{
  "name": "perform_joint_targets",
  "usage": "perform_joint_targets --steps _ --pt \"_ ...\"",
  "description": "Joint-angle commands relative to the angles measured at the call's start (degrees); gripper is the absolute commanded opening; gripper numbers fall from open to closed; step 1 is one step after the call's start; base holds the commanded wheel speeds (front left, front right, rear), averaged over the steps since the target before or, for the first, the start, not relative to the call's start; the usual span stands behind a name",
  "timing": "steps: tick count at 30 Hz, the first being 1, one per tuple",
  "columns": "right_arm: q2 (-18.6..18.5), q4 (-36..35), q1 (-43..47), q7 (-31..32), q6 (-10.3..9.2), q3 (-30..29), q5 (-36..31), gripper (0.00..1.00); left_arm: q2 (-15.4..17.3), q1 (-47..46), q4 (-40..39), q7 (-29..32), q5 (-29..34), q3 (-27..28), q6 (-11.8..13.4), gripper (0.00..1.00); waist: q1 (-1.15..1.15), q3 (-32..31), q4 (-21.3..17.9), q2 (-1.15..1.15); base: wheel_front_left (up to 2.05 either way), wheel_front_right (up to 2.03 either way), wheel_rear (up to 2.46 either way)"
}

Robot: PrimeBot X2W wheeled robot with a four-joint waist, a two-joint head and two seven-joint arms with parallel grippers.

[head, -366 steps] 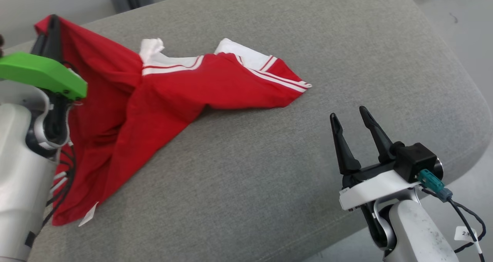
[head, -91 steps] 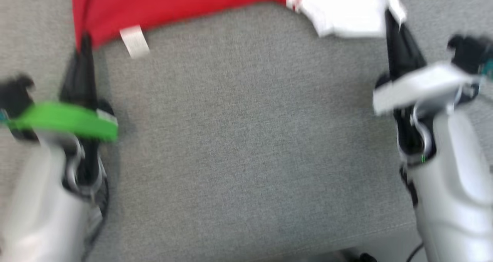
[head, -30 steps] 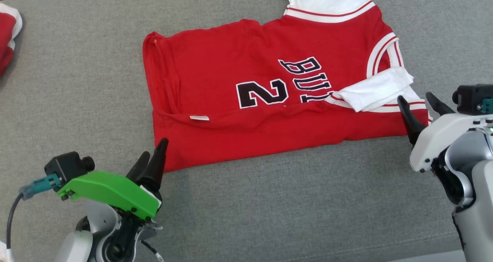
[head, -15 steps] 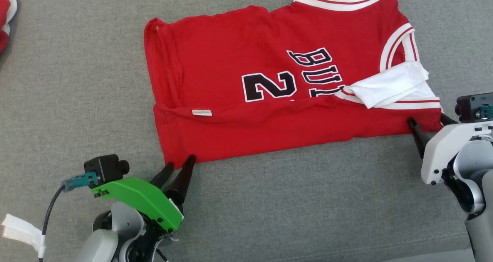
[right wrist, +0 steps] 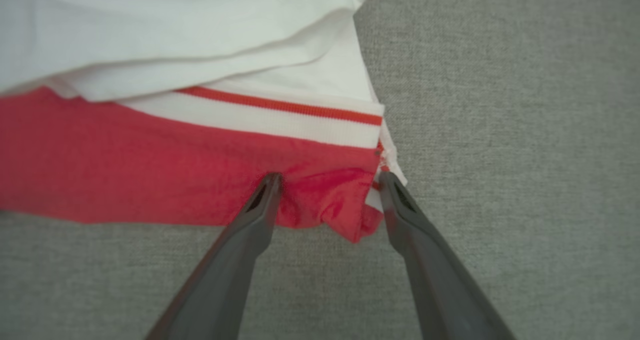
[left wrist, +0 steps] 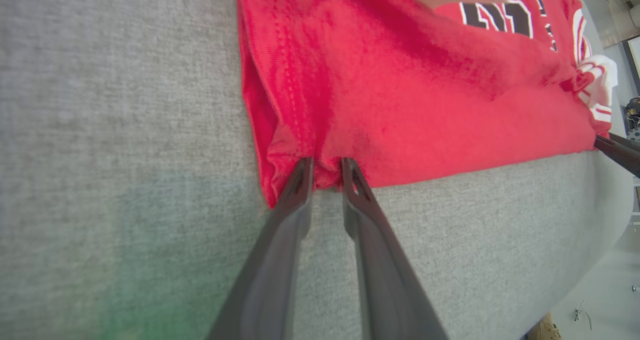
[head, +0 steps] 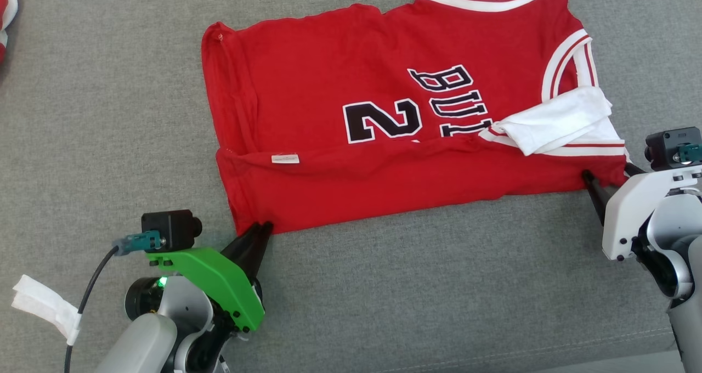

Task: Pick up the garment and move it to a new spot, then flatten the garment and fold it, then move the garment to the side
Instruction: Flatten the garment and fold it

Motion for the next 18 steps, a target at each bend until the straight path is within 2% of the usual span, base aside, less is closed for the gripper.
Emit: perform_joint_targets --steps 1,2,3,4,5,11,18 --pt "0.44 1.47 0.52 0.67 -0.10 0.72 0.38 1.00 0.36 -0.49 1.54 -0.02 0.89 -0.87 -0.12 0.20 0.00 0.04 0.00 0.00 0.00 0.00 0.00" --pt "0.67 1.69 0.27 0.72 -0.09 0.99 0.76 1.00 0.31 -0.81 1.95 -0.35 1.61 -1.10 -0.12 0.00 0.00 0.04 -0.01 0.00 0.00 0.00 0.00" --pt "0.85 1.91 0.15 0.88 -0.07 1.24 1.05 0.75 0.26 -1.06 2.31 -0.55 1.85 -1.36 -0.25 0.00 0.00 0.05 -0.01 0.00 0.00 0.00 0.00" --pt "0.96 2.11 -0.03 0.86 -0.04 1.55 1.25 0.31 0.07 -1.28 2.74 -0.72 1.99 -1.48 -0.32 0.00 0.00 0.08 0.00 0.00 0.00 0.00 0.00" --pt "1.01 2.23 -0.15 0.57 -0.04 1.76 1.58 0.01 -0.13 -1.44 3.06 -0.85 2.12 -1.55 -0.41 0.00 0.00 0.09 0.03 0.00 0.00 0.00 0.00" --pt "0.56 3.56 -0.23 -1.37 -0.07 1.59 3.17 0.00 0.08 -1.38 3.97 -1.42 2.03 -2.29 -2.10 0.00 0.00 -1.24 0.32 0.00 0.00 0.00 0.00" --pt "-2.46 1.17 2.31 -0.77 -0.11 0.46 6.59 0.00 3.62 2.90 -0.95 -0.77 0.41 -1.12 -2.59 0.00 0.00 -5.02 0.47 0.00 0.00 0.00 0.00"
